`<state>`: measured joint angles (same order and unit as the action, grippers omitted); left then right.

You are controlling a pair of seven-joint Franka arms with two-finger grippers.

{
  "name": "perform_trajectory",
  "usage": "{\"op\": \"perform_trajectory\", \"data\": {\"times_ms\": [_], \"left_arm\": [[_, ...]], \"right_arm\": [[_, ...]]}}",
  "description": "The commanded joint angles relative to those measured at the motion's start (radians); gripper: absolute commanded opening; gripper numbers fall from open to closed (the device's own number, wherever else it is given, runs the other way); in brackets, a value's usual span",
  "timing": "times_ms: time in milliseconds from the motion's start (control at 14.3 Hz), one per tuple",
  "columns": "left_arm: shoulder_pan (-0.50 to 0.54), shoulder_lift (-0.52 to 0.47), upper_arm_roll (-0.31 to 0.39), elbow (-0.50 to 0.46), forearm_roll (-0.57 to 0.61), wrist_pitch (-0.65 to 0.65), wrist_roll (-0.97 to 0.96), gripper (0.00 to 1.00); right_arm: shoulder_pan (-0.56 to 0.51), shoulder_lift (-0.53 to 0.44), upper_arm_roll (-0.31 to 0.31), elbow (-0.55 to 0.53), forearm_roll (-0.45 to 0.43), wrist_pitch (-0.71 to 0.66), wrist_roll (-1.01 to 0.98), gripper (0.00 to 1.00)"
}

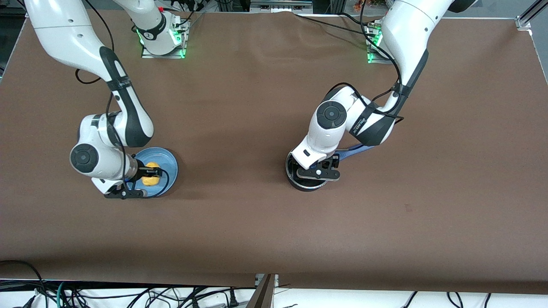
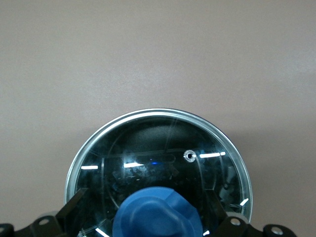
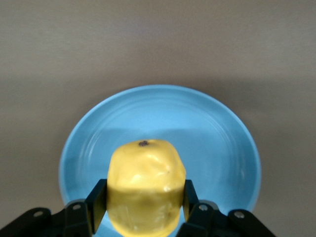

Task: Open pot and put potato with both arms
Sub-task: 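Grasp the lid knob with the left gripper while the right gripper grasps the potato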

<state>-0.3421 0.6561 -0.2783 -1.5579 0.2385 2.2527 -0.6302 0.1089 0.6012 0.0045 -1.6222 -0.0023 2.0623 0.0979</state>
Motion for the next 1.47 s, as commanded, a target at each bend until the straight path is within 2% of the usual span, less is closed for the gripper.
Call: {"op": "perform_trajectory", "data": {"times_ms": [0,210,350,490,701,911,1051,1121,1401], "left_arm": [[0.008,-0.01,-0.018,-0.008,0.028,-0.001,0.01,0.94],[0.008,-0.018,-0.019,-0.016,0.028,-0.004,0.01,0.78],[0.009,-0.022,-0.018,-0.016,0.027,-0.005,0.009,0.66],[0.011,-0.033,-0.019,-0.014,0.027,-0.031,0.01,0.61],[0.018,-0.05,-0.019,-0.014,0.025,-0.053,0.01,0.48],[0.026,-0.065,-0.022,-0.01,0.01,-0.071,0.052,0.47],[0.047,-0.084,-0.021,0.002,-0.028,-0.11,0.104,0.47],[0.078,-0.102,-0.021,0.002,-0.05,-0.11,0.148,0.47],[0.254,-0.159,-0.007,-0.017,-0.085,-0.113,0.407,0.47]], "right_arm": [[0.017,-0.009,0.006,0.183,0.013,-0.238,0.015,0.35],[0.057,-0.012,0.012,0.242,0.019,-0.333,0.118,0.35],[0.077,-0.012,0.012,0.246,0.036,-0.34,0.158,0.35],[0.103,-0.014,0.012,0.245,0.091,-0.341,0.239,0.35],[0.145,-0.011,0.012,0.246,0.107,-0.34,0.333,0.35],[0.204,-0.001,0.029,0.246,0.126,-0.326,0.492,0.35],[0.228,0.02,0.04,0.246,0.223,-0.266,0.613,0.35],[0.25,0.029,0.04,0.246,0.258,-0.24,0.664,0.35],[0.356,0.069,0.045,0.248,0.3,-0.093,0.882,0.36]]}}
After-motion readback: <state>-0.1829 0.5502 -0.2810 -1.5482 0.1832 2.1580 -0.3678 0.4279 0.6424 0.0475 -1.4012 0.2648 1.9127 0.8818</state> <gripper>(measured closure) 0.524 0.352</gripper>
